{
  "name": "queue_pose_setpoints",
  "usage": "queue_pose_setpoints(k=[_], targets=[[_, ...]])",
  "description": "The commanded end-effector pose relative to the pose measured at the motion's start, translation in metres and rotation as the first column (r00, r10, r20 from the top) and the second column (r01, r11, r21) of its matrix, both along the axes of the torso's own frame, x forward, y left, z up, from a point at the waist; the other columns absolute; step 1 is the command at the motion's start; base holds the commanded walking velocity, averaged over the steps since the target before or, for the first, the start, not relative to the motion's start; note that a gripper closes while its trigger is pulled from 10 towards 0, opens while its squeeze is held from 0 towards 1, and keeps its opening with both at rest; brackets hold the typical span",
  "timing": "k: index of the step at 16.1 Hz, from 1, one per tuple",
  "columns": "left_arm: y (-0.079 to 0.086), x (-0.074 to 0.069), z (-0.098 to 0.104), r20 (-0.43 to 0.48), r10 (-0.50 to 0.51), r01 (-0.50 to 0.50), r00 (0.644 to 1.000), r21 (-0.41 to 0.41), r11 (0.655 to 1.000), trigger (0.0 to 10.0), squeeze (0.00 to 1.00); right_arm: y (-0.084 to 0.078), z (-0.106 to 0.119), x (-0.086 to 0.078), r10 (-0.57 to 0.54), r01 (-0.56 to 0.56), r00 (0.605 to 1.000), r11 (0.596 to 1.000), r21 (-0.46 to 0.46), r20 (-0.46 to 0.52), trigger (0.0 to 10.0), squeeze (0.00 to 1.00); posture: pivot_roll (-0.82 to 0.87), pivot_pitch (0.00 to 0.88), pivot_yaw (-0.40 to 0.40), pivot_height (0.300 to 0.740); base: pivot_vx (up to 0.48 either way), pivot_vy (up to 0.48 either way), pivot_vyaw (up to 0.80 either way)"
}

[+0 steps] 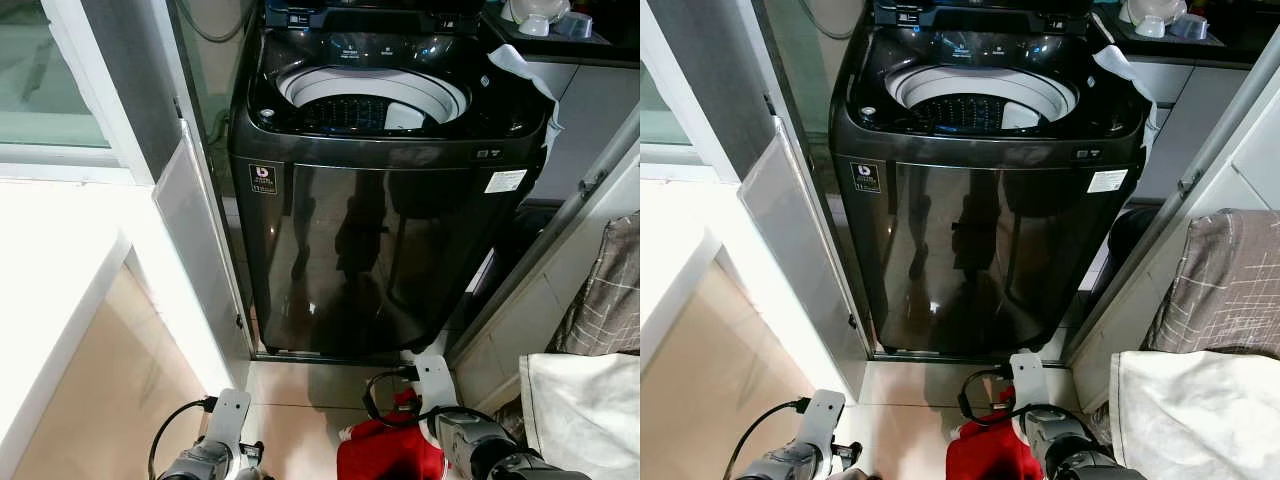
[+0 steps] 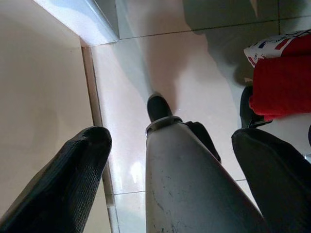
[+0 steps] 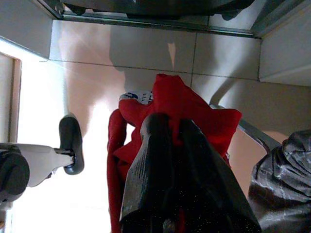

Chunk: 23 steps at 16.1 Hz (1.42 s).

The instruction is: Clothes washing

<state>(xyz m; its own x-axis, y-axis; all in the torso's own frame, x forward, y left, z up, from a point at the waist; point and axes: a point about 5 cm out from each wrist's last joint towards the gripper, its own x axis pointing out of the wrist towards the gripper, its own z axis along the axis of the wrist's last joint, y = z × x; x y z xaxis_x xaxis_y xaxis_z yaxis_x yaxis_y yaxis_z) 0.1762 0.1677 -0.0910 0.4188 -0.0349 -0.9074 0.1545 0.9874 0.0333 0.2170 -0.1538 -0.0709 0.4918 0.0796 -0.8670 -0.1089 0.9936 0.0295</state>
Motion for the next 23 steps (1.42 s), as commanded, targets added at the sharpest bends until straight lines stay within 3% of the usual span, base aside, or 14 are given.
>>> queue_pose_setpoints(k=[1,10,12,13,14,16,18,19,21,22,23], targets=[[-0.002,-0.002,-0.001,-0.011,-0.008,0.008,1.000,-0.003,1.000,10.0,0.00,-0.001,0.004,0.007,0.013,-0.012,0.999,1.000,-0.011,0.031,0.0,0.00,-0.06,0.012,-0.018,0.740,0.000,0.000,0.00],[-0.021,0.005,0.001,0.003,-0.023,0.023,1.000,-0.020,1.000,10.0,0.00,-0.002,0.005,0.008,0.006,-0.005,0.999,1.000,-0.007,0.034,0.0,0.00,-0.06,0.014,-0.020,0.740,0.000,0.000,0.00],[-0.018,0.006,0.002,0.012,-0.031,0.031,0.999,-0.020,0.999,10.0,0.00,-0.002,0.005,0.008,0.009,-0.009,0.999,1.000,-0.010,0.033,0.0,0.00,-0.06,0.012,-0.023,0.740,0.000,0.000,0.00],[-0.013,0.011,0.004,0.049,-0.081,0.081,0.996,0.005,0.997,10.0,0.00,-0.001,0.005,0.008,0.019,-0.018,1.000,1.000,-0.019,0.024,5.8,0.00,-0.05,0.014,-0.026,0.740,0.000,0.000,0.00],[-0.010,0.015,0.007,0.077,-0.111,0.109,0.991,0.029,0.994,10.0,0.00,-0.001,0.008,0.012,0.001,-0.001,0.999,1.000,-0.002,0.045,10.0,0.00,-0.04,0.015,-0.030,0.740,0.000,0.000,0.00],[-0.009,0.028,0.014,0.158,-0.131,0.127,0.979,0.037,0.991,10.0,0.00,-0.004,0.016,0.025,0.007,-0.007,0.994,1.000,0.004,0.111,10.0,0.00,-0.04,0.016,-0.033,0.740,0.000,0.000,0.00],[-0.015,0.050,0.028,0.283,-0.120,0.119,0.952,0.021,0.993,10.0,0.00,-0.009,0.032,0.045,0.037,-0.030,0.973,0.999,-0.032,0.230,10.0,0.00,-0.04,0.008,-0.029,0.740,0.000,0.000,0.00],[-0.019,0.069,0.043,0.375,-0.099,0.106,0.922,0.001,0.994,10.0,0.00,-0.010,0.046,0.061,0.030,-0.020,0.950,0.999,-0.035,0.312,10.0,0.00,-0.04,0.004,-0.025,0.740,0.000,0.000,0.00],[-0.026,0.104,0.075,0.542,-0.126,0.143,0.831,0.010,0.990,10.0,0.00,-0.005,0.071,0.086,0.033,-0.029,0.899,0.999,-0.016,0.437,10.0,0.00,-0.04,0.000,-0.019,0.740,0.000,0.000,0.00],[-0.028,0.110,0.082,0.573,-0.127,0.151,0.810,0.005,0.989,10.0,0.00,-0.003,0.077,0.091,0.037,-0.037,0.886,0.999,-0.010,0.461,10.0,0.00,-0.04,0.000,-0.019,0.740,0.000,0.000,0.00],[-0.034,0.131,0.110,0.679,-0.135,0.184,0.721,0.000,0.983,10.0,0.00,-0.001,0.101,0.110,0.021,-0.028,0.827,1.000,0.004,0.562,10.0,0.00,-0.04,0.000,-0.015,0.740,0.000,0.000,0.00]])
